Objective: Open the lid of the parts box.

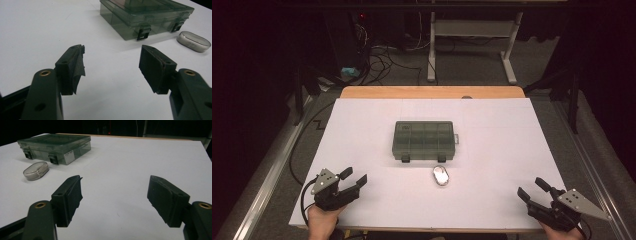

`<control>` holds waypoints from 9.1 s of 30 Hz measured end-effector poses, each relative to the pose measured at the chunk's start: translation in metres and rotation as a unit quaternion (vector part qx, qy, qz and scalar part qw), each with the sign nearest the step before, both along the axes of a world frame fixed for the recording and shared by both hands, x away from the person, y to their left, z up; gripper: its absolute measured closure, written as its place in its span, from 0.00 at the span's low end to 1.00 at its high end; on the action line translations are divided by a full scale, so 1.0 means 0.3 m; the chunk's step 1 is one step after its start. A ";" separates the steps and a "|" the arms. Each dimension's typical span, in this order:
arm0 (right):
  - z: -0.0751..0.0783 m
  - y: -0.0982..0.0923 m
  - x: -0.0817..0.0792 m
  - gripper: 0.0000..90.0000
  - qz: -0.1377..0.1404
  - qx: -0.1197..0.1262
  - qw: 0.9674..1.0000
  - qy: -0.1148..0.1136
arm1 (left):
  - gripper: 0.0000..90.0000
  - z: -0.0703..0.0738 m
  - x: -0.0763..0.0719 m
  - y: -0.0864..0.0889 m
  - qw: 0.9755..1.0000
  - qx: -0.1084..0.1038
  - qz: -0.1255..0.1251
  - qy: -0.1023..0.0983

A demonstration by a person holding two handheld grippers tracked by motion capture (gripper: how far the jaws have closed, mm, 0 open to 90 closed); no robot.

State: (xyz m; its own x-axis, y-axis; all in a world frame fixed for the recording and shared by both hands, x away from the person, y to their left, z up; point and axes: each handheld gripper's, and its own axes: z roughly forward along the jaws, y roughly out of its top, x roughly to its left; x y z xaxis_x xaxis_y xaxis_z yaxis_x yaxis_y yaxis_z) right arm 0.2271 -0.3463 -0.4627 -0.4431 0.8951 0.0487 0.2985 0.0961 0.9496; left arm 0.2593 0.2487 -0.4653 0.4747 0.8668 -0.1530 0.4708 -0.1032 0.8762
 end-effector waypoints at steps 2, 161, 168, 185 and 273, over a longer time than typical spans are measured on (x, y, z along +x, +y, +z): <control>0.000 0.001 -0.001 0.31 0.000 0.000 1.000 0.000 | 0.41 0.001 -0.001 0.002 1.000 -0.002 0.001 -0.001; -0.002 0.296 0.295 0.37 0.093 0.020 0.995 -0.003 | 0.43 -0.009 0.175 -0.208 0.998 -0.016 -0.050 -0.015; -0.008 0.332 0.318 0.39 0.101 0.016 0.995 0.002 | 0.44 -0.011 0.187 -0.221 0.998 -0.019 -0.048 -0.020; -0.014 0.420 0.373 0.40 0.127 0.003 0.992 0.013 | 0.43 -0.007 0.219 -0.251 0.999 -0.003 -0.041 -0.023; 0.091 0.554 0.535 0.97 0.184 -0.143 0.950 0.207 | 0.83 0.095 0.358 -0.299 0.972 0.157 -0.098 0.143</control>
